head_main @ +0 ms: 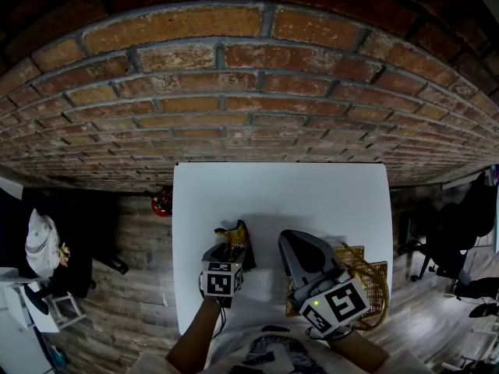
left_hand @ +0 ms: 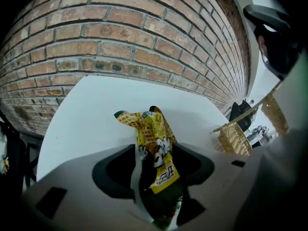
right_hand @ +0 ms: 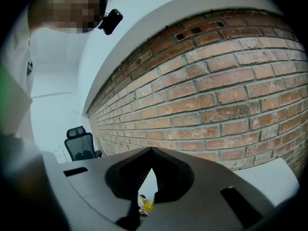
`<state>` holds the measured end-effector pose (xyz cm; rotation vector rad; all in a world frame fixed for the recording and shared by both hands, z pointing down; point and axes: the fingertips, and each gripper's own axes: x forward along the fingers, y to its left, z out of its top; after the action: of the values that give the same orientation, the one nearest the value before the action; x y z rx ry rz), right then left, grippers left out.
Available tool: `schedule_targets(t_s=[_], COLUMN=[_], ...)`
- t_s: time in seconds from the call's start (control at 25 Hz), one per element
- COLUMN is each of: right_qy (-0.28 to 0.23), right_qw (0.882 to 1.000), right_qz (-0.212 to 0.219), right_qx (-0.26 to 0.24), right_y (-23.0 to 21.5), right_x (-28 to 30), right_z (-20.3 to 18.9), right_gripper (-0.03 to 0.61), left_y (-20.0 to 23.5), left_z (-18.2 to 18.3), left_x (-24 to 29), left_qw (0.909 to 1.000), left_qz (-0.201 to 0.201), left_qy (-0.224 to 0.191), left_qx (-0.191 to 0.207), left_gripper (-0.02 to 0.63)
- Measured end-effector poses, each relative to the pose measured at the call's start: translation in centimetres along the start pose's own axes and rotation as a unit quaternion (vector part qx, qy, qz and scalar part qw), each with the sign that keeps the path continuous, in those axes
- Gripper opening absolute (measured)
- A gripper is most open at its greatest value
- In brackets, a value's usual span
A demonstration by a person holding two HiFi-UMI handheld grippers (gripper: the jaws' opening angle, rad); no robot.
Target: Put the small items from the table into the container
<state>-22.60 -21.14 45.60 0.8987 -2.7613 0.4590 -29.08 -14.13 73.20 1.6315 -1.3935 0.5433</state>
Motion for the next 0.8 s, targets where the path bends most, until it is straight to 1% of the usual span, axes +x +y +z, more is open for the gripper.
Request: schedule_targets(t_s=[0.44,0.8], right_qy=[-0.005,-0.013], right_qw=[1.000,1.000], right_qz=[-0.009,-0.009], right_qx=[0.001,0.001], right_y=[-0.3,0.1], right_x=[-0.4,-1.3], right_z=[0.3,0.6], right_gripper=[0.018,0.018], left_y=[0.0,0.0], left_z=[-0.3,0.4], left_x=[0.0,-0.9], left_qw=[1.0000,0.9998], left_qz=[0.005,0.008], left_qy=[0.003,-0.011], left_qx=[0.004,0.012], left_gripper=[0.204,0.178])
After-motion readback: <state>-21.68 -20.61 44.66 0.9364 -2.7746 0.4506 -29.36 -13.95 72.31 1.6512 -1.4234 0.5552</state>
